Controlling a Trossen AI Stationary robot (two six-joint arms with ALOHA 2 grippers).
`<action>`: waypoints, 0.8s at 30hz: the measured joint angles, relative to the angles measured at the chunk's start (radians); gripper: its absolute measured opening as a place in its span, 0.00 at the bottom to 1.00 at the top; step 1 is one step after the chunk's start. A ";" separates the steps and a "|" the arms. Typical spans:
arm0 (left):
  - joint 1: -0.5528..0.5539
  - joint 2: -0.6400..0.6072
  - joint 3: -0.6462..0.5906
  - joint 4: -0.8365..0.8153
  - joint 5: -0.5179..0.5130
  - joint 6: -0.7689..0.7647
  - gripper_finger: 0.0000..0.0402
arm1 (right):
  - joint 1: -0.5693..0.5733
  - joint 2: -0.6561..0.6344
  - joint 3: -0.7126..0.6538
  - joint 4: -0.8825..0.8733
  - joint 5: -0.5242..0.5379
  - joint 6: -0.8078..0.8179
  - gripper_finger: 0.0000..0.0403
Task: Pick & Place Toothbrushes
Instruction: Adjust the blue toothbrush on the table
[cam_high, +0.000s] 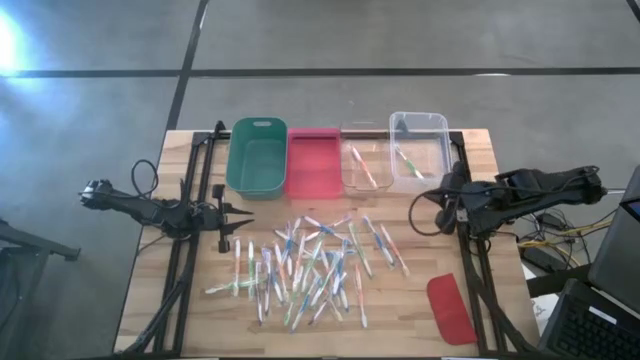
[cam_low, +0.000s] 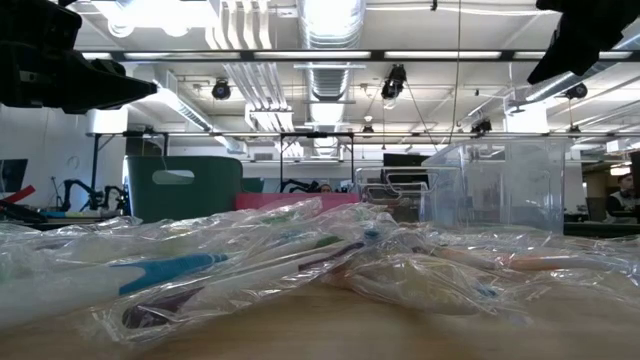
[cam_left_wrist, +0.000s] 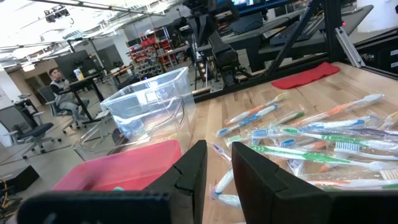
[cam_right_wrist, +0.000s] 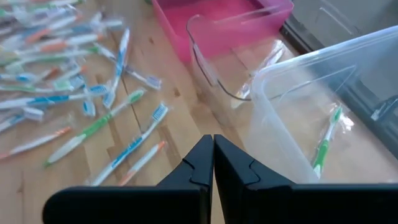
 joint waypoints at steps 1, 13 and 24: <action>0.000 0.000 0.000 0.000 0.000 0.000 0.20 | 0.000 -0.010 0.000 0.000 0.000 -0.001 0.02; 0.000 0.000 0.000 0.000 0.000 0.000 0.20 | 0.000 -0.043 0.000 0.000 0.000 -0.001 0.02; 0.000 0.000 0.000 0.007 0.000 0.000 0.20 | 0.000 -0.042 0.000 -0.001 -0.001 -0.001 0.02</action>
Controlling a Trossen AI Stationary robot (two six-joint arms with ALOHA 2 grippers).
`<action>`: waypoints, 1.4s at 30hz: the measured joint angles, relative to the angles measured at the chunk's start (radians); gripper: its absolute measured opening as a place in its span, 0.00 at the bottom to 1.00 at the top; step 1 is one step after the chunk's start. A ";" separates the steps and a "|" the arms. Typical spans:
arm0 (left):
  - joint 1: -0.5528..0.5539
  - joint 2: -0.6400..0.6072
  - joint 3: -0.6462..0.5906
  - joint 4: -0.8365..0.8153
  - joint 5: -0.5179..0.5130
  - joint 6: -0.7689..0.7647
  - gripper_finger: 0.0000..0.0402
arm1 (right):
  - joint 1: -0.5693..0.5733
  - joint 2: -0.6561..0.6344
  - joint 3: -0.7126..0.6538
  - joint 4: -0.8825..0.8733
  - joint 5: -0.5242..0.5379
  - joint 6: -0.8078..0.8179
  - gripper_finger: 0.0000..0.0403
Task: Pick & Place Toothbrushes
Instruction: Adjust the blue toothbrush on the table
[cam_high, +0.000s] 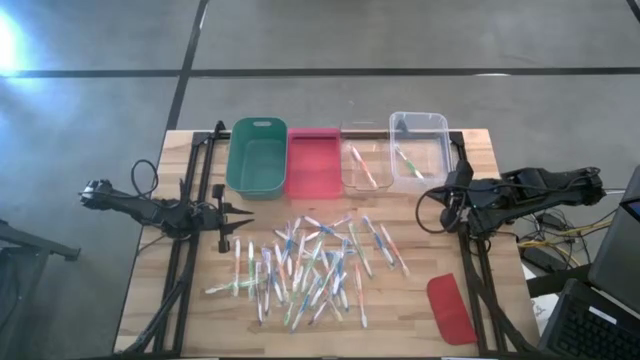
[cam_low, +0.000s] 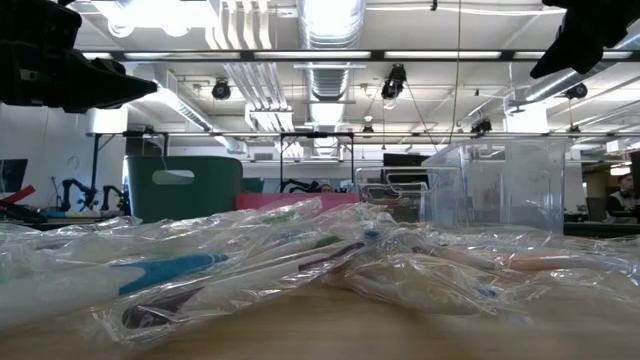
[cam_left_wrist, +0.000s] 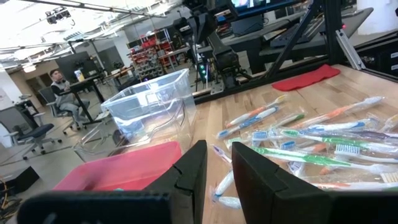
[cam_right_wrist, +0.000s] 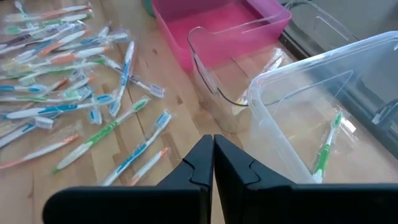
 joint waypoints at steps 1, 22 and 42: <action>0.000 0.000 0.000 -0.001 0.000 0.000 0.20 | 0.000 0.000 0.000 0.000 0.000 0.000 0.02; 0.000 0.003 0.000 0.193 0.068 -0.197 0.20 | 0.000 0.000 0.000 0.000 -0.001 0.000 0.02; 0.000 0.310 0.117 0.398 0.217 -0.263 0.56 | 0.000 0.000 0.000 0.000 -0.001 0.000 0.02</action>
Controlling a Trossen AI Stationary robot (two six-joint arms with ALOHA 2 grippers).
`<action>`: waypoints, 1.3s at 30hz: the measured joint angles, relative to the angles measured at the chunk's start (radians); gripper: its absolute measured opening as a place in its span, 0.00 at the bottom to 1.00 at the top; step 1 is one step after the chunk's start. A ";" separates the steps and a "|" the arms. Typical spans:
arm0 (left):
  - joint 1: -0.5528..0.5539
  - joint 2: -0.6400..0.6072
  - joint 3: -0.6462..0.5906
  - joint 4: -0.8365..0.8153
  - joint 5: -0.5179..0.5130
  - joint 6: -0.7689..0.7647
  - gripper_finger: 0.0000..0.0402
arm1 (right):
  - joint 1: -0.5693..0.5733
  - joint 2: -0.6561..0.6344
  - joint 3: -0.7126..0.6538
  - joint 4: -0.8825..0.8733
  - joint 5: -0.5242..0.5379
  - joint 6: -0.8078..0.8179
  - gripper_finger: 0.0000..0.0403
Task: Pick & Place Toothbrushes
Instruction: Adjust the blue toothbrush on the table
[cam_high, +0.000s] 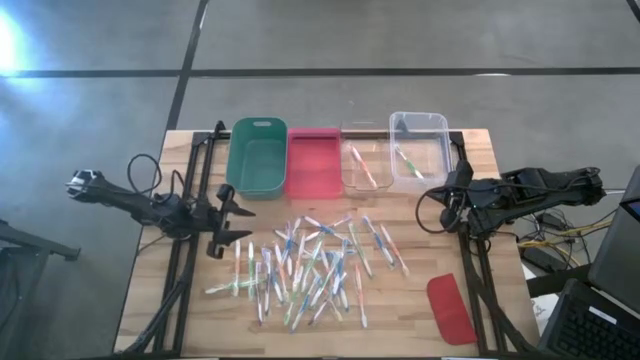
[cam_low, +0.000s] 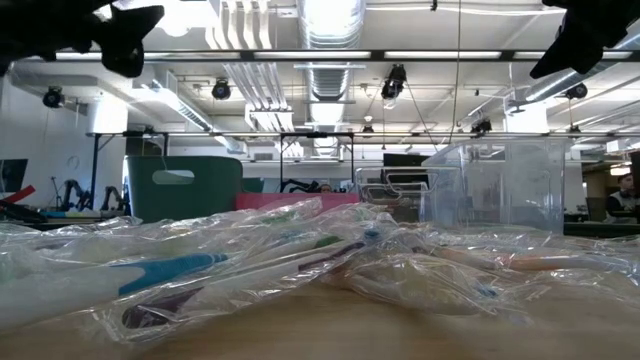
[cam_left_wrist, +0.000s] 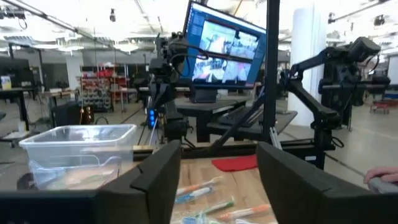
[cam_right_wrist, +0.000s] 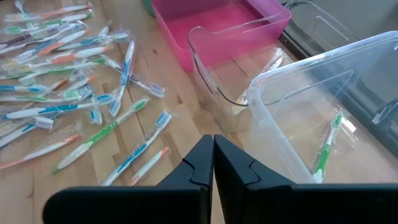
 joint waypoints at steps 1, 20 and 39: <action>0.000 0.026 0.021 0.000 0.000 0.007 0.57 | 0.000 0.000 0.000 0.000 0.000 0.000 0.02; 0.001 0.513 0.354 -0.183 -0.139 -0.004 0.57 | 0.000 0.000 0.000 0.000 0.000 0.000 0.02; 0.002 0.832 0.687 -0.842 -0.303 0.721 0.57 | 0.000 0.000 0.000 0.000 0.000 0.000 0.02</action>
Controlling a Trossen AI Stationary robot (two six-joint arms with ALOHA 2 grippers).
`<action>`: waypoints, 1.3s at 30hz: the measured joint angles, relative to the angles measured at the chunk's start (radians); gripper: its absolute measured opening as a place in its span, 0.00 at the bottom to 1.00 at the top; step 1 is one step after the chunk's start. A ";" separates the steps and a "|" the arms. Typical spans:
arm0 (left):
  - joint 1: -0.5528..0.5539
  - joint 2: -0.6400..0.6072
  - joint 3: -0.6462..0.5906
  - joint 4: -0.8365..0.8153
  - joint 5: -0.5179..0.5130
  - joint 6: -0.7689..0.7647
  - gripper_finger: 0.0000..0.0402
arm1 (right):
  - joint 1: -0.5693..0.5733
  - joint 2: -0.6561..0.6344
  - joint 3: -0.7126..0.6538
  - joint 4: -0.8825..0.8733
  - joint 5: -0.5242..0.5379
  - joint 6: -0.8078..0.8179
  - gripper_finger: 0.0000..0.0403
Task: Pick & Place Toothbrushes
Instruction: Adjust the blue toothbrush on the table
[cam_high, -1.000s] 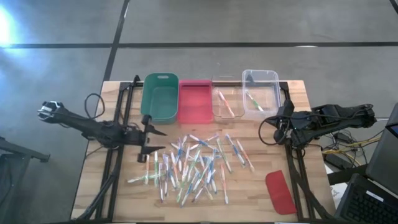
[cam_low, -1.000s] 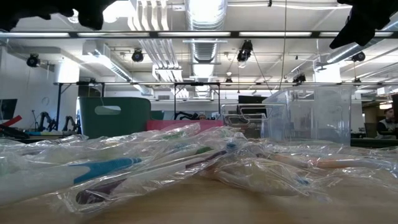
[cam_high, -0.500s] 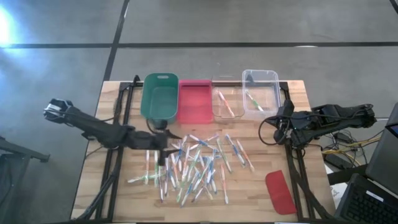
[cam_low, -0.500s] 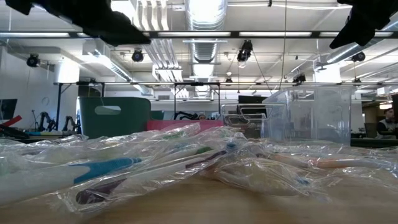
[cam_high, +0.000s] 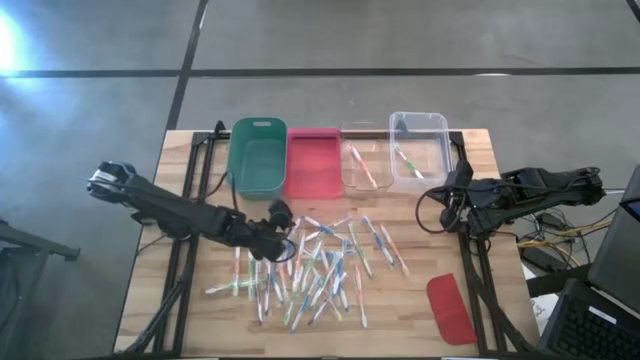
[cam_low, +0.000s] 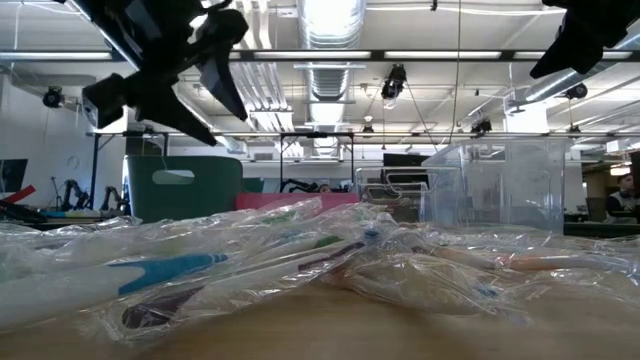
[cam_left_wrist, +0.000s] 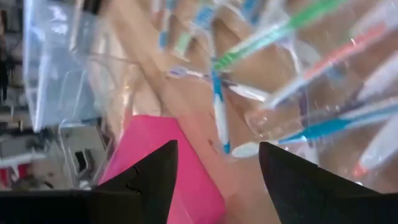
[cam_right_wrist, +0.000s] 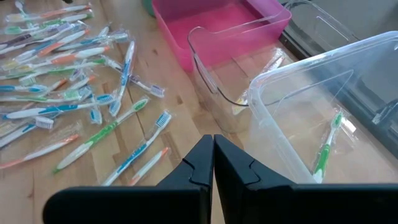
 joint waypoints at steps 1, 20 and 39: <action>0.000 0.013 0.005 0.001 0.000 0.005 0.57 | 0.000 0.000 0.000 0.000 0.000 0.000 0.02; 0.084 0.277 0.328 -0.164 -0.016 -0.143 0.43 | 0.000 0.000 0.000 0.000 0.000 0.000 0.02; 0.259 0.524 0.536 -0.205 0.251 -0.130 0.41 | 0.000 0.000 0.000 0.000 0.000 0.000 0.02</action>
